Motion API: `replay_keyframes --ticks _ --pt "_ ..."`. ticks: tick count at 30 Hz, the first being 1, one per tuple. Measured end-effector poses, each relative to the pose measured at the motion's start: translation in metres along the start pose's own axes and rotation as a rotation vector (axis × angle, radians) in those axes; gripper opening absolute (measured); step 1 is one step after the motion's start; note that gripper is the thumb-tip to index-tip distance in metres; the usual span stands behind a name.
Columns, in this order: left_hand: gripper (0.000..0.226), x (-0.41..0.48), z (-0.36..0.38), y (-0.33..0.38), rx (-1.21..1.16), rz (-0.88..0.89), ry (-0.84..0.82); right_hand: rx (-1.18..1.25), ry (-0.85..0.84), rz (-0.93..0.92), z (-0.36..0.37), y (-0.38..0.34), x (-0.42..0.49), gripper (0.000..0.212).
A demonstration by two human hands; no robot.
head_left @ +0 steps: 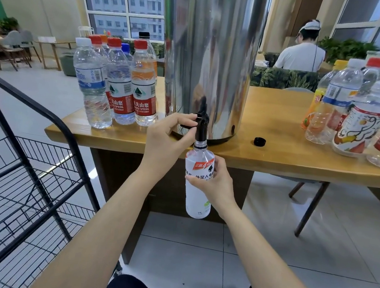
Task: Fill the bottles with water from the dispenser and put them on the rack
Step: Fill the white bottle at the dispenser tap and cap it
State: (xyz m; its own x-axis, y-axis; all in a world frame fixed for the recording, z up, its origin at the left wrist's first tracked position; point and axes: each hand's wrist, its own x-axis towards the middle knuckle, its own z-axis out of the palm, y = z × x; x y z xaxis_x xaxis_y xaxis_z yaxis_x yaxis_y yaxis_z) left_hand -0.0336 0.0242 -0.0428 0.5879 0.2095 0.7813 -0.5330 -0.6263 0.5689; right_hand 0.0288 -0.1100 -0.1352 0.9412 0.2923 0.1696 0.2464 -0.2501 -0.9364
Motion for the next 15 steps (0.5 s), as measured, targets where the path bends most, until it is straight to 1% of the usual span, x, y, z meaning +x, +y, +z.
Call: replay_keyframes --ticks 2,4,7,11,15 --pt "0.012 0.0 0.0 0.0 -0.027 -0.031 0.005 0.0 -0.004 0.003 0.0 0.0 0.0 0.069" --pt "0.011 0.0 0.0 -0.001 -0.025 -0.019 0.0 0.003 -0.013 0.003 0.001 0.0 0.001 0.068" --pt "0.01 -0.002 0.003 -0.004 0.042 0.066 0.017 0.001 -0.024 -0.004 0.001 -0.001 0.001 0.067" --pt "0.013 -0.002 0.008 -0.009 0.242 0.232 0.084 -0.014 -0.023 -0.022 0.002 0.0 0.0 0.069" --pt "0.015 -0.003 0.009 -0.013 0.339 0.294 0.102 -0.043 -0.02 -0.025 0.003 0.0 0.001 0.072"
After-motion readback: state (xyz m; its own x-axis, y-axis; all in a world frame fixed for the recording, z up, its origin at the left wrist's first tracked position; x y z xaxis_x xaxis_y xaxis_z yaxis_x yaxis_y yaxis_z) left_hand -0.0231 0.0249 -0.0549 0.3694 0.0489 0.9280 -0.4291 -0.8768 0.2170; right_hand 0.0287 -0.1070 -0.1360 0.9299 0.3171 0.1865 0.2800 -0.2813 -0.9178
